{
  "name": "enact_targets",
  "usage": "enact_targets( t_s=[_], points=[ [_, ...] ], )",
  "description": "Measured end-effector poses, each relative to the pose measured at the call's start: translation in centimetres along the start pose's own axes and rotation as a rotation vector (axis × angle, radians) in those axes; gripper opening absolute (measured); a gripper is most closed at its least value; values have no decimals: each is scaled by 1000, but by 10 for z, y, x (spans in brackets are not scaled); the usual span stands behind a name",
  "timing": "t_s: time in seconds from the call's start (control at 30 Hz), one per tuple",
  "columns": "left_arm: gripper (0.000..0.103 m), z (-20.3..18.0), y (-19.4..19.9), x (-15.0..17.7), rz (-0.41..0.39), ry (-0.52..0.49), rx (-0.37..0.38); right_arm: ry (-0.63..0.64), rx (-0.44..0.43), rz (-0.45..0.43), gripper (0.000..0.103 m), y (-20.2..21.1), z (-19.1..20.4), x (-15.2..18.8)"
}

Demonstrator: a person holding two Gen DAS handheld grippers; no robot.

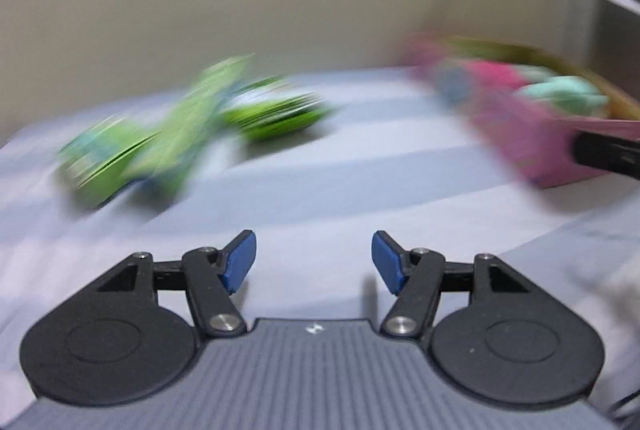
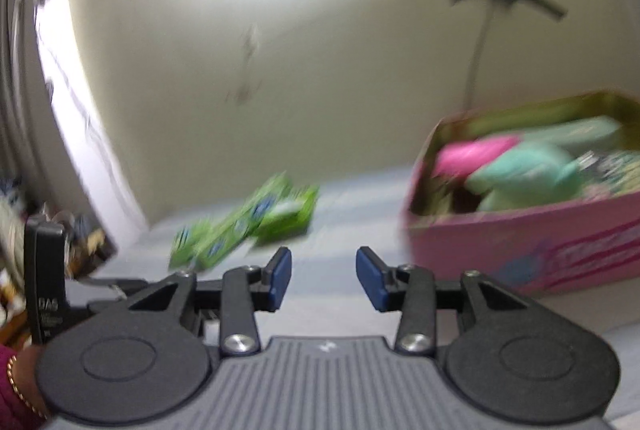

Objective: Organize objects
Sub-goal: 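Move the right gripper to the long green toothpaste box and grasp it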

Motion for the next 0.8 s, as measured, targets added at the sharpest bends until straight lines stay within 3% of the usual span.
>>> enact_targets(
  t_s=[0.23, 0.27, 0.33, 0.4, 0.57, 0.67, 0.73, 0.8],
  points=[
    [66, 127, 2, 35, 1, 168, -270, 93, -46, 210, 42, -86, 75, 21],
    [67, 141, -1, 42, 10, 239, -257, 95, -49, 227, 43, -97, 87, 22],
    [71, 155, 3, 41, -44, 335, -210, 90, -68, 257, 48, -124, 113, 21],
    [71, 160, 2, 42, -59, 366, -198, 124, -64, 270, 58, -151, 136, 20],
    [71, 177, 4, 44, -106, 470, -142, 241, -6, 293, 62, -199, 173, 37],
    [71, 178, 6, 51, -123, 518, -128, 265, 62, 280, 65, -217, 180, 40],
    [71, 175, 6, 50, -125, 520, -121, 251, 80, 277, 75, -227, 181, 40],
    [74, 173, 6, 51, -124, 512, -118, 250, 112, 265, 78, -236, 182, 39]
  ],
)
Point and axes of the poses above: each gripper's, at about its wrist camera, not at the fingertips, and y roughly against the way its jaws point, z to its left, x to its underside, the point moved 7 cm from there along -y, roughly the way its jaws point, and after that the axes turned 8 degrees about -y, right-handed, at the moved point
